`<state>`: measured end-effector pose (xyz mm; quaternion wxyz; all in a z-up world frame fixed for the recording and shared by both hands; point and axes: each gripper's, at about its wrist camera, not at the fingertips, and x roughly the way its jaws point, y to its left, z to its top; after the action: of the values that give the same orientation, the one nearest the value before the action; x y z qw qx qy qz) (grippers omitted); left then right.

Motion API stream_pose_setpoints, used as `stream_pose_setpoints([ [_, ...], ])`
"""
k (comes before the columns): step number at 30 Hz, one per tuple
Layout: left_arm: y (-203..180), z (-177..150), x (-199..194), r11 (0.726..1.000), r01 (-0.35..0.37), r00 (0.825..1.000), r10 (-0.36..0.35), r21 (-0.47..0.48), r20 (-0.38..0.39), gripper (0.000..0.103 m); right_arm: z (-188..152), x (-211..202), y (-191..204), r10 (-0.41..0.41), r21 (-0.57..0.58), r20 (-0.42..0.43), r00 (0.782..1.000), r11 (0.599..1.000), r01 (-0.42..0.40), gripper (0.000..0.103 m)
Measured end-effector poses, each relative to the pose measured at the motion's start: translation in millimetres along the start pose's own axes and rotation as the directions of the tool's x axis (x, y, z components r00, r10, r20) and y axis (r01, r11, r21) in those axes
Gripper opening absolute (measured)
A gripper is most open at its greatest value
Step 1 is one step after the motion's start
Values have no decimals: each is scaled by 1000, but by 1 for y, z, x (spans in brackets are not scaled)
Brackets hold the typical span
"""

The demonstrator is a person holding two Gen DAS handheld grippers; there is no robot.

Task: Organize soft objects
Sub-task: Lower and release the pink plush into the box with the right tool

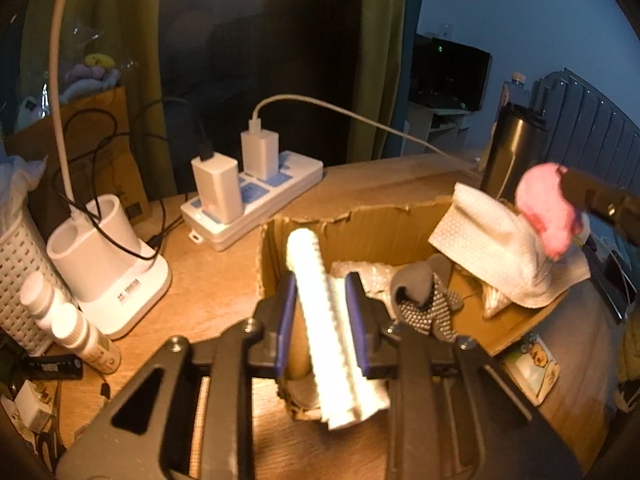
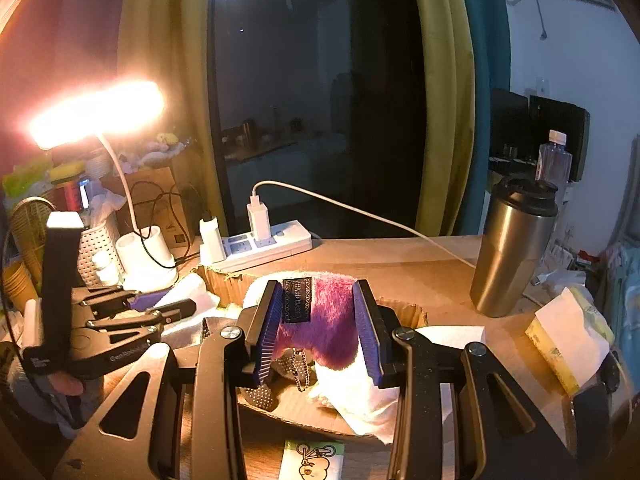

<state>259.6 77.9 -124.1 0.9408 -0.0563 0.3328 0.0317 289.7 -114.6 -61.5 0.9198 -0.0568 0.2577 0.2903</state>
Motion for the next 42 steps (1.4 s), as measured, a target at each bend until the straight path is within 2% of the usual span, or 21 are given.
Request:
stream_pose_setpoints([
  [2,0,1,-8,1000,3,1000,-3,-1,16,43,-1,2,1,5,1,-6,1000,1000,-5,39],
  [3,1,2,-11,1000,9,1000,-9,-7,25,57,-2,2,3,8,-2,-10,1000,1000,-8,39],
  [4,3,3,-15,1000,16,999,-16,-15,39,60,-2,3,4,10,-5,-14,1000,1000,-10,39],
  [14,12,2,-22,999,29,998,-28,-33,54,60,-15,32,16,22,-14,-108,994,1000,-24,39],
  [18,6,3,-21,997,83,995,-83,-5,49,60,-22,46,20,17,-22,-156,988,1000,-21,40],
  [20,2,3,-22,995,104,993,-104,13,51,65,-25,52,21,15,-18,-178,984,1000,-19,40],
  [21,0,3,-23,994,110,992,-111,19,54,74,-26,55,22,17,-19,-189,982,1000,-21,40],
  [22,-1,3,-25,993,115,991,-116,20,60,78,-28,57,23,20,-24,-205,979,999,-25,40],
  [23,-1,4,-27,993,120,990,-121,19,65,79,-29,59,24,19,-30,-210,977,999,-26,40],
  [24,-1,5,-28,993,120,990,-121,18,68,79,-30,59,26,16,-35,-212,977,999,-24,40],
  [26,0,7,-31,993,119,990,-119,12,76,80,-30,56,27,12,-39,-208,978,999,-21,50],
  [30,-2,10,-41,992,122,987,-123,20,102,80,-25,45,24,5,-33,-181,983,999,-11,50],
  [33,-11,10,-47,989,131,984,-137,62,117,83,-22,36,20,-4,-25,-156,988,1000,1,50],
  [35,-15,10,-43,985,151,982,-159,81,98,84,-20,29,17,-7,-13,-137,991,1000,5,50],
  [37,-15,7,-28,979,191,980,-194,68,38,85,-19,23,15,-2,-4,-125,992,1000,2,50],
  [38,-14,5,-22,981,189,982,-190,52,14,85,-19,21,14,-2,-2,-122,993,1000,2,50],
  [42,-7,6,-33,983,180,982,-181,35,47,86,-21,13,14,9,-4,-112,994,1000,-9,50],
])
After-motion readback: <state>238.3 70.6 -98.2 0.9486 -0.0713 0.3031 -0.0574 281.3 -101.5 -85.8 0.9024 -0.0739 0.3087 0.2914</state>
